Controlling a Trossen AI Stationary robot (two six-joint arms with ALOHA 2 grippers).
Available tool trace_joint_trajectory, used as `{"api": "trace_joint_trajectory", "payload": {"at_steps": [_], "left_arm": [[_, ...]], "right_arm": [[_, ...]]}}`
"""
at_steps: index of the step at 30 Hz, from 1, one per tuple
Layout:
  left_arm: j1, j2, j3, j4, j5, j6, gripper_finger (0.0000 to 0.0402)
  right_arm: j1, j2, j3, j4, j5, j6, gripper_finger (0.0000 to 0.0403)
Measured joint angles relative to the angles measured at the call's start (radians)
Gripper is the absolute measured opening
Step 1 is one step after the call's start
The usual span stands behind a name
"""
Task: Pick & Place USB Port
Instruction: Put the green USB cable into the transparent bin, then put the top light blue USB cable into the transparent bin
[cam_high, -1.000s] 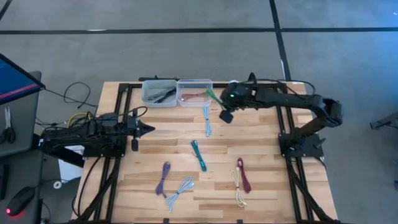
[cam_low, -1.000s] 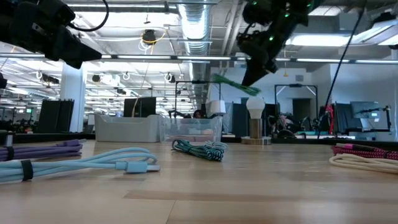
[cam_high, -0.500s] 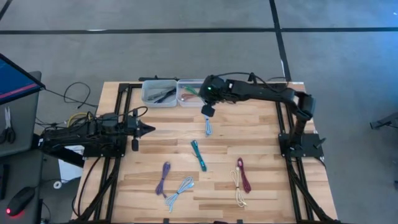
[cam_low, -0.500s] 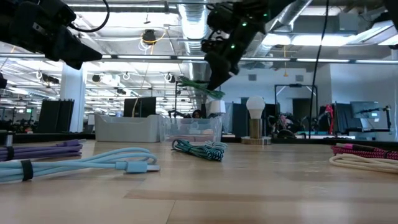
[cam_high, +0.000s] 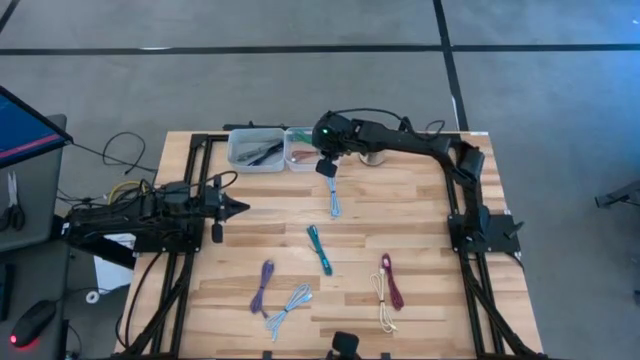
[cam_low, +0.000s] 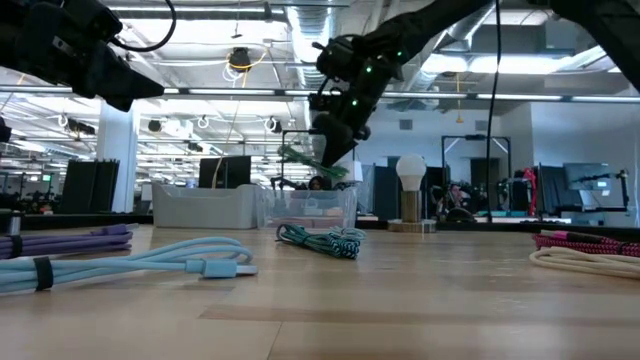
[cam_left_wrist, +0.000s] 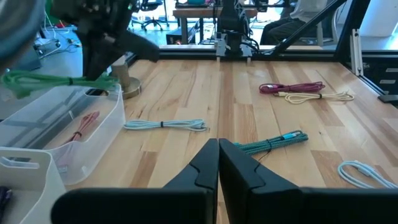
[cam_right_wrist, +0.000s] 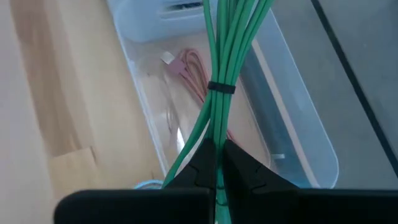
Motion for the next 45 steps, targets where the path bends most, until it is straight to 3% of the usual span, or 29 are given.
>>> {"api": "trace_joint_trajectory", "payload": {"at_steps": [22,33,39,45], "left_arm": [[0.0,0.0,0.0,0.001,0.0,0.0,0.0012],[0.0,0.0,0.0,0.001,0.0,0.0,0.0012],[0.0,0.0,0.0,0.001,0.0,0.0,0.0012],[0.0,0.0,0.0,0.001,0.0,0.0,0.0012]], "right_arm": [[-0.044,0.028,0.005,0.007,-0.05,0.003,0.0002],[-0.043,0.028,0.005,0.007,-0.052,0.011,0.0062],[-0.043,0.018,0.003,-0.003,-0.052,0.011,0.0067],[0.002,-0.073,0.003,-0.068,-0.051,0.021,0.0068]]}}
